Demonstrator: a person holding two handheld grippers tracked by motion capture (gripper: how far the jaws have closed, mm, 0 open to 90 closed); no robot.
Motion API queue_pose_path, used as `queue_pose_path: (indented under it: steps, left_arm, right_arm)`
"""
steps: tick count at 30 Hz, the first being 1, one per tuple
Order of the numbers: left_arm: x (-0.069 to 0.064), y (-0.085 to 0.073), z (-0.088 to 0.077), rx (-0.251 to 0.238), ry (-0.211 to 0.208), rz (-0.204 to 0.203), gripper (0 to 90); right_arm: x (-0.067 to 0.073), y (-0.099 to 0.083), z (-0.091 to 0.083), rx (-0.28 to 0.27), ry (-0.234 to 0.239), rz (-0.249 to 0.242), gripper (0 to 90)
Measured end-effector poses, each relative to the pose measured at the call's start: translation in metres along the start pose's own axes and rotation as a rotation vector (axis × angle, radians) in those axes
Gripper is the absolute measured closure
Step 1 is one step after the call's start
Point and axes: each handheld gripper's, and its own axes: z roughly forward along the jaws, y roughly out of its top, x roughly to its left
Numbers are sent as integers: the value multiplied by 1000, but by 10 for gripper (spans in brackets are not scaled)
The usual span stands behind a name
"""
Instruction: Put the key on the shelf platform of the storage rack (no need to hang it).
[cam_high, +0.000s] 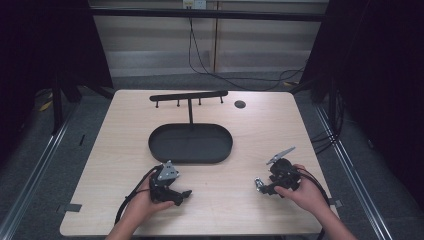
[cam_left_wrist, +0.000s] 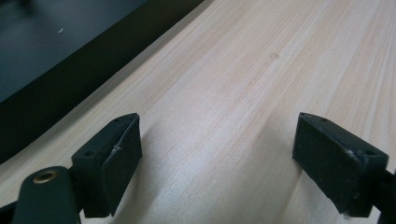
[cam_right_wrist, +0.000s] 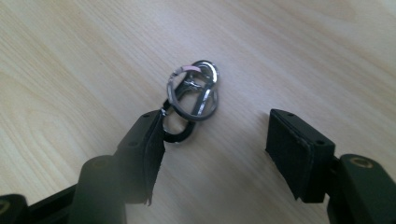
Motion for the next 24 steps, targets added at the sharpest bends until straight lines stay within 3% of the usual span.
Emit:
queue_pose_path:
  steps: [5,7,12,17,24]
  left_arm:
    - [0,0,0,-1,0,1,152]
    - [0,0,0,0,0,0,152]
    - [0,0,0,6,2,7,152]
    - [0,0,0,5,2,5,152]
    - [0,0,0,2,2,1,152]
  right_arm:
    - [7,12,4,29,-8,5,426]
    - [11,18,5,50,-17,-15,445]
    - [24,28,10,118,-83,-62,518]
    - [29,37,12,175,-83,-43,665]
    - [30,44,14,208,-87,-33,675]
